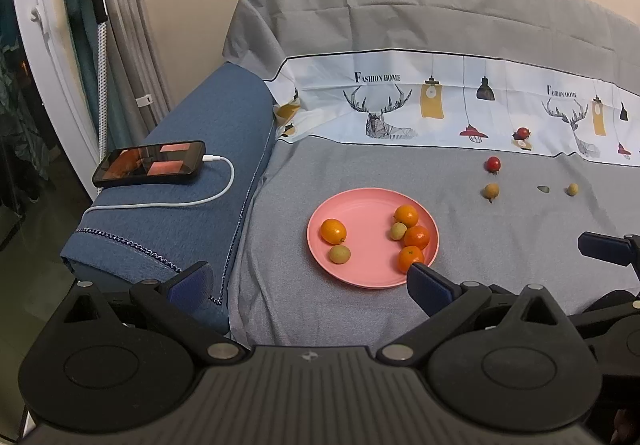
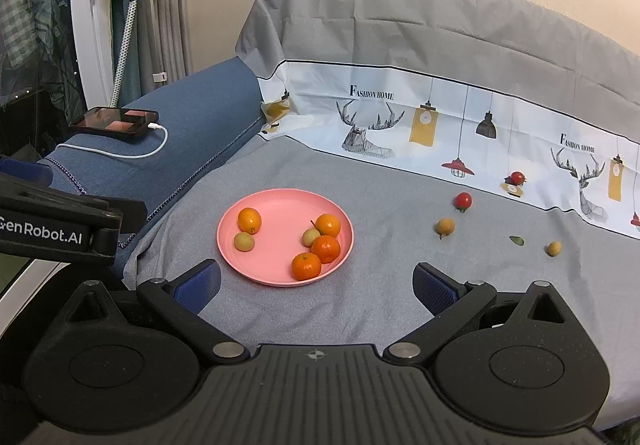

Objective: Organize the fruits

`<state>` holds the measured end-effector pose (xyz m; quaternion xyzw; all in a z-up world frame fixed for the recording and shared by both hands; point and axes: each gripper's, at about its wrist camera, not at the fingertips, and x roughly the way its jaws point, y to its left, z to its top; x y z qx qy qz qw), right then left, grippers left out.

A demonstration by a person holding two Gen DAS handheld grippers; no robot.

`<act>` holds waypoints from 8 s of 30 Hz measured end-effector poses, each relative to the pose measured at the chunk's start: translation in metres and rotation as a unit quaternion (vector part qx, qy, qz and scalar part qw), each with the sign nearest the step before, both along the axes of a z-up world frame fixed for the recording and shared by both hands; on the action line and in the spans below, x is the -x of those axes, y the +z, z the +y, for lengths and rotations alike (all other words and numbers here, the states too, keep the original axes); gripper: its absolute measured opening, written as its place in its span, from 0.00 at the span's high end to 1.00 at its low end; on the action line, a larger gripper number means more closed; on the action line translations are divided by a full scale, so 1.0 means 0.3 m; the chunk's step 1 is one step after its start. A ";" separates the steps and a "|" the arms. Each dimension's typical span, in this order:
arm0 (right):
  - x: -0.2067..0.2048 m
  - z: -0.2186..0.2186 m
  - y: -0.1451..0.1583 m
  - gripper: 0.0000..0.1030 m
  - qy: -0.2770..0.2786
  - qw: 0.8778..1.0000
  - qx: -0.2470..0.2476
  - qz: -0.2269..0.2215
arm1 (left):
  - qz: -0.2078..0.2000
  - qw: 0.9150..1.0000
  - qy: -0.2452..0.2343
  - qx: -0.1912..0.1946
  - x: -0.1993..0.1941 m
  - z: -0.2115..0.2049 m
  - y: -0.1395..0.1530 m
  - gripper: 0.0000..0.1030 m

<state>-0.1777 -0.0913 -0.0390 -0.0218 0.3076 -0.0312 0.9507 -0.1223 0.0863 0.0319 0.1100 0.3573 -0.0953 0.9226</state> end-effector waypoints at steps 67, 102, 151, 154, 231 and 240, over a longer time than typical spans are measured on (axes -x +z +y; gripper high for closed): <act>-0.558 -1.188 -0.440 0.74 -0.284 0.959 -0.016 -0.010 | 0.160 0.973 -0.163 0.036 -0.820 -1.043 -0.552 0.69; -0.010 0.021 0.088 0.74 0.040 0.999 -0.018 -0.026 | 0.070 0.995 0.003 0.074 -0.061 0.076 -0.011 0.69; -0.305 -0.024 -0.138 0.74 0.031 0.998 -0.009 0.049 | 0.113 0.992 0.008 0.063 -0.391 -0.051 -0.213 0.69; -0.381 -0.037 -0.194 0.74 0.032 0.998 -0.009 0.062 | 0.124 0.991 0.007 0.050 -0.471 -0.092 -0.279 0.69; 0.242 -0.188 0.237 0.01 0.124 0.945 -0.226 -0.201 | -0.031 0.996 0.034 0.074 0.076 0.025 0.152 0.00; 0.181 -0.268 0.173 0.01 0.064 0.957 -0.223 -0.176 | 0.002 0.998 0.017 0.063 -0.031 -0.088 0.123 0.00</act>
